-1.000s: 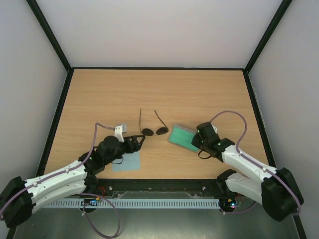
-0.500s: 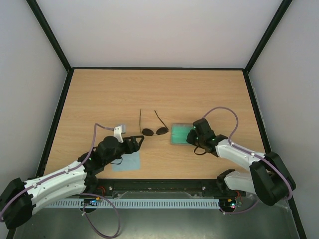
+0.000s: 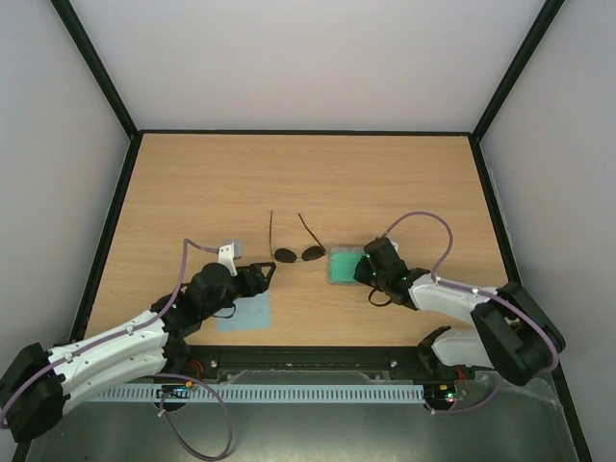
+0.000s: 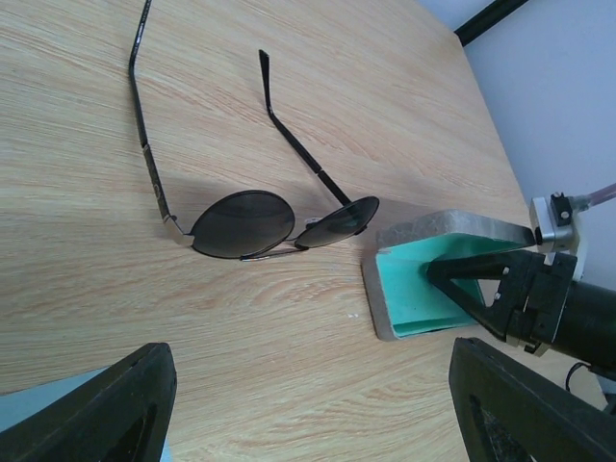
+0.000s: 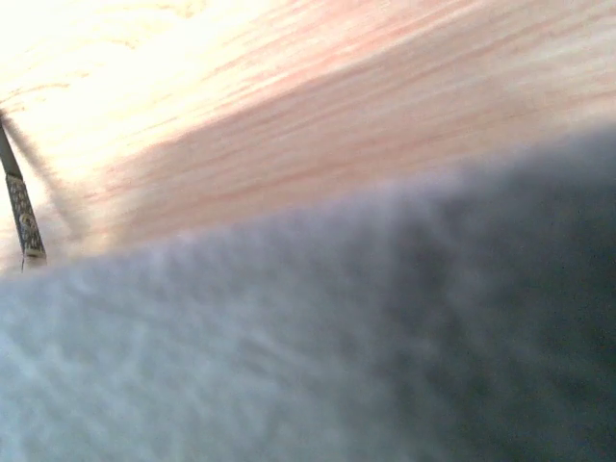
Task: Organize the sunglasses
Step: Adjust the sunglasses case at the center of the board.
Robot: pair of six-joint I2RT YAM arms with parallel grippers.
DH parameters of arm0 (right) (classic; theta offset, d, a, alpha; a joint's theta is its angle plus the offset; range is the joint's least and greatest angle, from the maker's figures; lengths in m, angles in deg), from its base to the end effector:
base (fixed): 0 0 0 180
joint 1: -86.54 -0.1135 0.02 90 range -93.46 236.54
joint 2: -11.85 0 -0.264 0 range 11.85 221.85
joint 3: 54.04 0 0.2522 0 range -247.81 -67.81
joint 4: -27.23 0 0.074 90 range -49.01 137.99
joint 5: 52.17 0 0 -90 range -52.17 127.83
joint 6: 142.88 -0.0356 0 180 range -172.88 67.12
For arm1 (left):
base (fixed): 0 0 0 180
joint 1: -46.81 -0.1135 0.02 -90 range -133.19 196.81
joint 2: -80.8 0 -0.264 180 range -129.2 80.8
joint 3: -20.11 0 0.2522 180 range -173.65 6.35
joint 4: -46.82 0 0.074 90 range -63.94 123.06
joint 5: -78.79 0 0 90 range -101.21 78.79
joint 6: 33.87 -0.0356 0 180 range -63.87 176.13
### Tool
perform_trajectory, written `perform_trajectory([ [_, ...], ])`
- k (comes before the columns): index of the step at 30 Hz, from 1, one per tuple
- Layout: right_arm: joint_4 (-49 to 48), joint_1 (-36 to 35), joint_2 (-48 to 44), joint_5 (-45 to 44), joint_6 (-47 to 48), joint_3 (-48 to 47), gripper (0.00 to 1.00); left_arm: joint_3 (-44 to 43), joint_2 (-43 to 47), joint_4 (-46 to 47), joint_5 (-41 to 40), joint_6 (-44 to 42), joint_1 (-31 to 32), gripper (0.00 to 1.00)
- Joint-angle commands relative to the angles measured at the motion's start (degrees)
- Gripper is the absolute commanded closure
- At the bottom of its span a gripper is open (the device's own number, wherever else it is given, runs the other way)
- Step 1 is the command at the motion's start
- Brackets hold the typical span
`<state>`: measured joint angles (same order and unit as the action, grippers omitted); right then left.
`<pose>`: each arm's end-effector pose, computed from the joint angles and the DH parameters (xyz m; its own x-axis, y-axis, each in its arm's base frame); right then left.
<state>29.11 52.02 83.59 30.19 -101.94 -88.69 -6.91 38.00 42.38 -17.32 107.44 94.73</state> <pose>0.1868 0.1227 0.1434 -0.6995 0.4276 -0.5726 0.0792 0.8427 0.5325 0.1178 -0.1249 0.1865 -0.6686 -0.4176 -0.6153 0.2387 0.6631 -0.7094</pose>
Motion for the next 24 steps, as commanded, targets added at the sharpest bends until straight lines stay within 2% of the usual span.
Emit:
perform_trajectory([
  [1, -0.4, -0.1, 5.5, -7.6, 1.2, -2.8, 0.79, -2.3, -0.7, -1.4, -1.4, -1.5, -0.9, 0.19],
  [7, -3.0, 0.3, 12.2, -11.3, 2.3, -6.8, 0.79, -2.4, -0.8, -2.0, -1.8, -2.1, -2.8, 0.18],
  [14, -4.4, 0.3, 15.7, -10.9, 3.5, -10.8, 0.79, -2.8, -0.1, -4.5, -2.4, -3.2, -5.7, 0.16],
  [16, -3.4, 0.1, 12.8, -10.2, 3.7, -10.0, 0.76, -3.0, 0.7, -6.1, -2.6, -3.3, -7.1, 0.11],
  [19, 0.4, -1.7, 2.6, -12.2, 4.4, -6.6, 0.65, -4.3, 2.2, -11.3, -4.1, -3.5, -9.5, 0.01],
  [24, 12.3, -3.5, -12.4, -11.4, 6.4, -7.7, 0.55, -8.8, 3.2, -21.8, -7.8, -2.2, -11.8, 0.00],
])
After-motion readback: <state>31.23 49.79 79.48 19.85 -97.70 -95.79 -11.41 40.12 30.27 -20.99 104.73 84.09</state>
